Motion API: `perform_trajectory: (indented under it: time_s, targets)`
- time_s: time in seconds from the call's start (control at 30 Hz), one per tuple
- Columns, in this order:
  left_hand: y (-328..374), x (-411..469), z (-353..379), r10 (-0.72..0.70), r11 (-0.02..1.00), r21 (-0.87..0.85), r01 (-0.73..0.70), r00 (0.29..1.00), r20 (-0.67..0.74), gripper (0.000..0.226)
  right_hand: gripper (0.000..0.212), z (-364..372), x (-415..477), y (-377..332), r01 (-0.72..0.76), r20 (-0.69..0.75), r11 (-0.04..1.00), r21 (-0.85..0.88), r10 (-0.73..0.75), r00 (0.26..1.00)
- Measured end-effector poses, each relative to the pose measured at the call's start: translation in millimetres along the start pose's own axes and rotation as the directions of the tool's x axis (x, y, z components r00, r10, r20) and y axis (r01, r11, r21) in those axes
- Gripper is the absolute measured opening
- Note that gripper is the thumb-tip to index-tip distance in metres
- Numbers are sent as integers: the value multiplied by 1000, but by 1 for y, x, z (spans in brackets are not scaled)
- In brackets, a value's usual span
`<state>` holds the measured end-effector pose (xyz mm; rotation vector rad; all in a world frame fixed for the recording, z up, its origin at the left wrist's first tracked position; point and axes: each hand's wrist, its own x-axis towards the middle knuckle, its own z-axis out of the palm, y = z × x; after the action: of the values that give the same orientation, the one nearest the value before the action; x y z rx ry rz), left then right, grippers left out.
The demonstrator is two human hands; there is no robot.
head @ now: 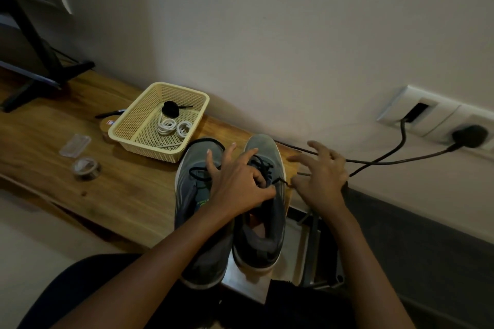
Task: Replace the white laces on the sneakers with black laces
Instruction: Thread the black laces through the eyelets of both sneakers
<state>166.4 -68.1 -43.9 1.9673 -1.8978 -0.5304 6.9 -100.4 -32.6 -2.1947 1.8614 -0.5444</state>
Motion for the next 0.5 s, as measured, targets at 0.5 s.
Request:
perform_trajectory:
  time_s: [0.5]
  targets:
    - [0, 0, -1, -13, 1000, -5, 13, 1000, 19, 24, 7, 3, 1, -2, -125, -214, 979, 162, 158, 964]
